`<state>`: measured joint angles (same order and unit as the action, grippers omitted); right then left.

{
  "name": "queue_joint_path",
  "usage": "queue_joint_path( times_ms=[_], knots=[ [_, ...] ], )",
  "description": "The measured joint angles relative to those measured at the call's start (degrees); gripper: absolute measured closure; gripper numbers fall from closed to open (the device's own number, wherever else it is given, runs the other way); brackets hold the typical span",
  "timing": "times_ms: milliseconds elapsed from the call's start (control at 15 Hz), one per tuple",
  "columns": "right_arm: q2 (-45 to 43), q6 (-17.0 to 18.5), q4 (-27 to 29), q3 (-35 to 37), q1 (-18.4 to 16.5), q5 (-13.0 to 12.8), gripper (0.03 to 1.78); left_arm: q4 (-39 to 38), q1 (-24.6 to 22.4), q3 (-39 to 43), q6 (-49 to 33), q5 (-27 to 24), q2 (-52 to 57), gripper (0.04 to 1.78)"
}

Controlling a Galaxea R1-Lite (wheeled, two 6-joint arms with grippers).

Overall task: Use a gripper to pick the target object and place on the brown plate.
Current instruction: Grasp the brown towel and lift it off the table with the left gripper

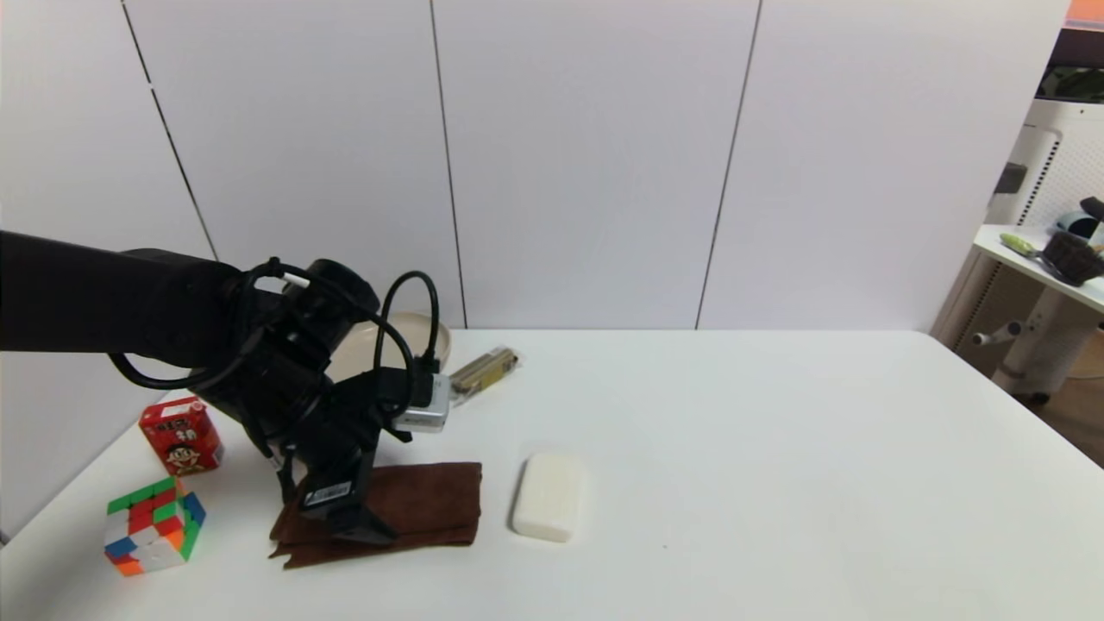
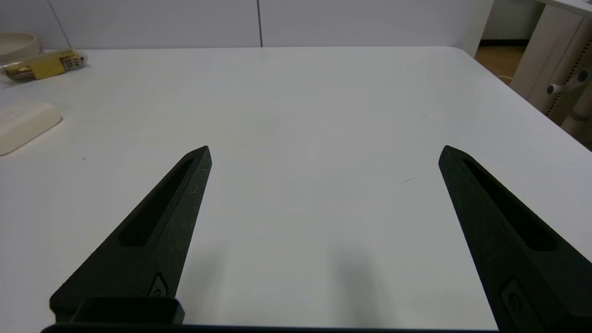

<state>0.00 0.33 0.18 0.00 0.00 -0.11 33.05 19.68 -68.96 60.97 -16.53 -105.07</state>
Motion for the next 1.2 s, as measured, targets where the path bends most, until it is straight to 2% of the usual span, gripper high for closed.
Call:
queue_joint_path(
  times_ms=[1200],
  knots=[
    [0.0, 0.0, 0.0, 0.0, 0.0, 0.0, 0.11, 0.1, -0.3, -0.2, -2.3, -0.2, -7.0, 0.13]
  ],
)
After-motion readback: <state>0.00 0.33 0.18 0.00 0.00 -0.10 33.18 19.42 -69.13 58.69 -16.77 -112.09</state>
